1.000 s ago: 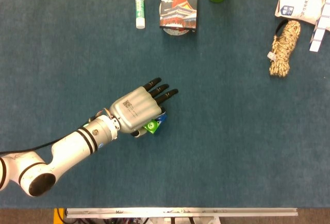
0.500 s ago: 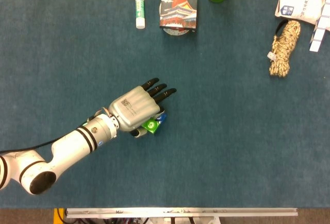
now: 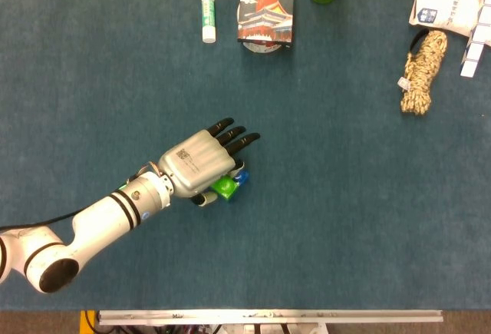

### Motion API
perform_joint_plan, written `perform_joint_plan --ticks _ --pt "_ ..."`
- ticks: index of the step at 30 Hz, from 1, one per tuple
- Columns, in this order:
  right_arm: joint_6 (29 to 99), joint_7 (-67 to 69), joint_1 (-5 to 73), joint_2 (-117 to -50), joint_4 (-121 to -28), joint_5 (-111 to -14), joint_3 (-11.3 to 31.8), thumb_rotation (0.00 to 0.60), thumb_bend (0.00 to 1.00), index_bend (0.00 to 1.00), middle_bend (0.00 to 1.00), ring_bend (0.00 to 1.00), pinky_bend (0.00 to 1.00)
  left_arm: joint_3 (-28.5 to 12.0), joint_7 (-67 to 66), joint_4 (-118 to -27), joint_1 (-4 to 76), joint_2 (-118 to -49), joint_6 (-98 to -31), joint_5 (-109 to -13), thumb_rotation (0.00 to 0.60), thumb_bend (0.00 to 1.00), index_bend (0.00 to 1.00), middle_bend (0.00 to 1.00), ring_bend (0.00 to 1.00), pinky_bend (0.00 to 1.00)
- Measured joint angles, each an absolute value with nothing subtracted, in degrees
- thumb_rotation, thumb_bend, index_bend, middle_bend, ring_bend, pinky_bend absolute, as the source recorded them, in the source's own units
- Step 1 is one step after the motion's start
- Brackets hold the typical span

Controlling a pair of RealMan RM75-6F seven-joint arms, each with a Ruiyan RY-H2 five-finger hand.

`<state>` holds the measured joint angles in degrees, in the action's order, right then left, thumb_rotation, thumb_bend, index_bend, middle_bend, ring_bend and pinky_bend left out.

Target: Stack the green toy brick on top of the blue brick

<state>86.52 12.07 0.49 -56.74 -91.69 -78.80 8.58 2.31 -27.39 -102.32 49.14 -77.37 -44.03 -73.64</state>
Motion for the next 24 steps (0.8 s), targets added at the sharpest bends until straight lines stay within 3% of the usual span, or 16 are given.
perform_joint_plan --ticks 10,24 --pt "86.3 11.3 0.7 -57.0 -91.8 -79.1 8.4 0.600 0.63 0.17 0.26 0.15 0.24 2.6 -31.8 -107.0 48.9 -73.5 -46.0 -70.1 0.600 0.26 0.16 0.00 0.00 0.00" --pt "86.3 9.9 0.7 -57.3 -92.2 -79.7 7.9 0.600 0.63 0.17 0.26 0.15 0.24 5.7 -32.8 -117.3 40.5 -62.3 -59.8 -70.8 0.600 0.26 0.18 0.00 0.00 0.00"
